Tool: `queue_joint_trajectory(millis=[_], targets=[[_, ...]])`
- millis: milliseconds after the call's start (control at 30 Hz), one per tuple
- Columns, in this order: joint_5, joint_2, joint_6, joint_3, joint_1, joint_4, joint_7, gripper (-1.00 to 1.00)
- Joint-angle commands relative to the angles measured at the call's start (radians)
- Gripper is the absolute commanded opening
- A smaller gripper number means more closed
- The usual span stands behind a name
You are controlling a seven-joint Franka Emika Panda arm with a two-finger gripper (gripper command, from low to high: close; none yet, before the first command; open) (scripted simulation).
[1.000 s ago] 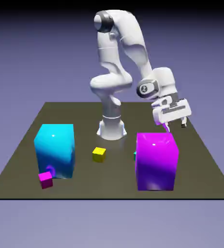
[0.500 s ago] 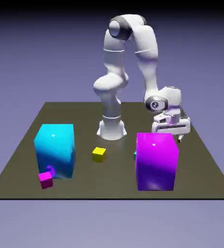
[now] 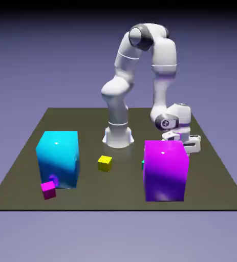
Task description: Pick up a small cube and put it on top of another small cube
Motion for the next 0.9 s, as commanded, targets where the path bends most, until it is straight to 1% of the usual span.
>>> queue_joint_trajectory(millis=[0, 100, 200, 633, 867], targets=[[0.028, -0.036, -0.027, 0.03, -0.024, -0.013, -0.029, -1.0], [0.096, -0.123, -0.088, 0.102, -0.083, -0.046, -0.097, -1.0], [0.173, -0.088, -0.096, 0.16, -0.068, -0.007, -0.13, -1.0], [0.347, 0.179, -0.289, 0.567, -0.539, 0.426, -0.246, -1.0], [0.339, 0.273, -0.363, 0.736, -0.793, 0.604, -0.275, -1.0]])
